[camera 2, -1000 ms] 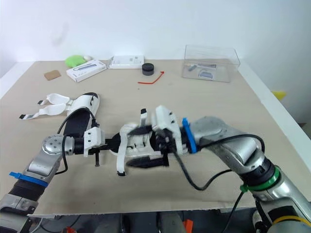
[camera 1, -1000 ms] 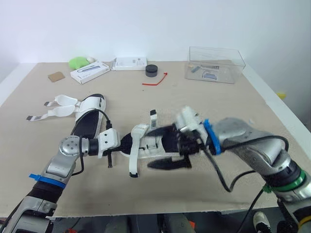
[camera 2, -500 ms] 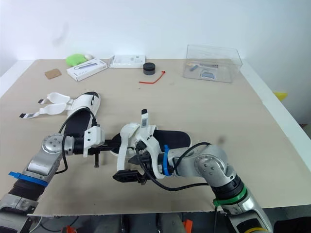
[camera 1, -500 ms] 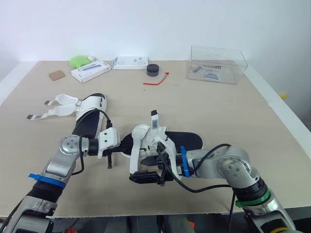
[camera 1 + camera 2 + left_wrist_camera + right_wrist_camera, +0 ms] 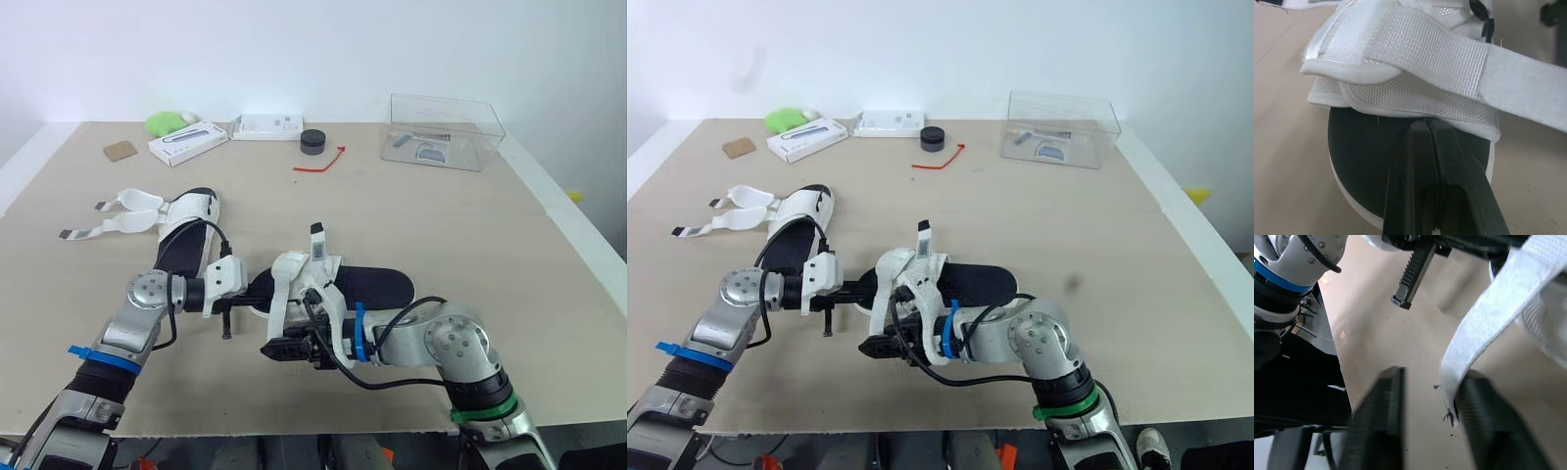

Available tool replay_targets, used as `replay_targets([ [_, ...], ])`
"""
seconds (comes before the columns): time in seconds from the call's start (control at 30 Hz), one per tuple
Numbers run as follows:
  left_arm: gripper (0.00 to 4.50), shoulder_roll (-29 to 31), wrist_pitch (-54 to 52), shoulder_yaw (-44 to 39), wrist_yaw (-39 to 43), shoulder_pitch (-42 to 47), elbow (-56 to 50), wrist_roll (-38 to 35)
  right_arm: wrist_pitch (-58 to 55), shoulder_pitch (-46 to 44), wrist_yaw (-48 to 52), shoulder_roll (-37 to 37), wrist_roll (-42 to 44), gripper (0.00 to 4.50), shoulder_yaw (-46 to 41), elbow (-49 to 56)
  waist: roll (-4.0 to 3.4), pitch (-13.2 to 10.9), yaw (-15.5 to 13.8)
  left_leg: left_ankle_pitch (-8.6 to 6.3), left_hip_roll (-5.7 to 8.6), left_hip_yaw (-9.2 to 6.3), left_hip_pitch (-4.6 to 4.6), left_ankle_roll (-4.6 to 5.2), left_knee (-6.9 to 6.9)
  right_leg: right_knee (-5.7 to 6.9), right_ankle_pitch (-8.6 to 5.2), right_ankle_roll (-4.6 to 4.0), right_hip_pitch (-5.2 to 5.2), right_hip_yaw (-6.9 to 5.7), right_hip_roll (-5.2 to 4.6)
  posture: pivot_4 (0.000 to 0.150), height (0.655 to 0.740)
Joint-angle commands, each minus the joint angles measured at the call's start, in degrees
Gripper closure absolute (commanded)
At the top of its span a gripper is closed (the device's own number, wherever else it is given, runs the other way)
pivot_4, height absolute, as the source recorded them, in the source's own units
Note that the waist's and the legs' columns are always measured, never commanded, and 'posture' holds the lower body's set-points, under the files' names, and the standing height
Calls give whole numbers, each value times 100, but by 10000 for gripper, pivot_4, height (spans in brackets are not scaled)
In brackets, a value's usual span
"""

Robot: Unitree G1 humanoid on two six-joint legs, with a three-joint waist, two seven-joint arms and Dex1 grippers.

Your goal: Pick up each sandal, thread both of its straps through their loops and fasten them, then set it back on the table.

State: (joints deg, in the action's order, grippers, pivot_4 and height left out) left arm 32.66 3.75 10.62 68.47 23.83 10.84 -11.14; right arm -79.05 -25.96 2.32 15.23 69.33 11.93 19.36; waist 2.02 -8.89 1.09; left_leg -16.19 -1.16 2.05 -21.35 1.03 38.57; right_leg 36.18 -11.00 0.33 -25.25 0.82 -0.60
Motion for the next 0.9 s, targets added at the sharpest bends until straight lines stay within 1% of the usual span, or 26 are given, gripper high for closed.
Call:
replay_targets([
  [0.03,45000,-26,-65,293,107,-170,75,199,-138,-12,-108,-189,233,43739,-323,-41,0,0,0,0,1,0,-1,0,0,-1,0,1,0,0,-1,1500,7400],
  [0.07,45000,-27,-63,294,102,-180,68,201,-186,-8,-136,-235,280,43739,-388,-70,0,0,0,0,1,0,-1,0,0,-1,0,1,0,0,-2,1500,7400],
  [0.2,45000,-55,-48,303,72,-189,74,211,-355,-435,-450,-280,1125,43739,-974,-547,0,0,2,0,2,0,-2,0,0,-1,3,2,0,1,-2,1500,7400],
  [0.27,45000,-74,-18,310,65,-152,132,228,-342,-1237,-489,-99,1636,43739,-1317,-1209,-5,-3,13,0,2,0,-2,0,2,-1,5,5,0,1,-2,1500,7400],
  [0.33,45000,-98,20,306,59,-109,201,248,-385,-2001,-446,94,1841,43739,-1530,-1944,-13,-7,11,4,6,13,-3,5,7,-3,21,15,-4,10,-1,1500,7400],
  [0.4,45000,-129,49,302,48,-82,247,270,-478,-2391,-346,204,1737,43739,-1561,-2431,-10,-1,11,6,8,13,-1,9,7,-6,23,18,-1,11,-2,1500,7400],
  [0.47,45000,-165,74,309,30,-71,267,284,-604,-2567,-136,352,1369,43739,-1444,-2684,-10,5,3,6,8,11,-2,10,5,-11,22,17,2,12,-3,1500,7400],
  [0.53,45000,-195,102,322,17,-63,283,296,-694,-2590,-27,437,1145,43739,-1350,-2827,-9,9,-7,2,9,5,-5,16,4,-12,19,13,4,8,-5,1500,7400],
  [0.63,45000,-239,157,325,20,12,389,320,-926,-2543,-17,408,1138,43739,-1382,-2998,-12,9,-7,-1,22,6,-14,20,4,-10,33,-9,-1,8,-23,1500,7400],
  [0.67,45000,-246,174,323,22,30,414,328,-983,-2506,-3,398,1123,43739,-1376,-2992,-12,9,-7,0,39,7,-18,20,5,-11,37,4,-2,9,-43,1500,7400],
  [0.8,45000,-296,255,347,32,116,532,361,-1176,-2420,33,364,880,43739,-1369,-3027,-12,9,-7,0,62,12,-23,21,16,-17,43,40,4,11,-69,1500,7400],
  [0.9,45000,-319,287,357,27,106,542,374,-1301,-2413,48,325,750,43739,-1441,-3084,-12,9,-6,0,64,17,-23,21,19,-18,45,47,4,11,-70,1500,7400],
])
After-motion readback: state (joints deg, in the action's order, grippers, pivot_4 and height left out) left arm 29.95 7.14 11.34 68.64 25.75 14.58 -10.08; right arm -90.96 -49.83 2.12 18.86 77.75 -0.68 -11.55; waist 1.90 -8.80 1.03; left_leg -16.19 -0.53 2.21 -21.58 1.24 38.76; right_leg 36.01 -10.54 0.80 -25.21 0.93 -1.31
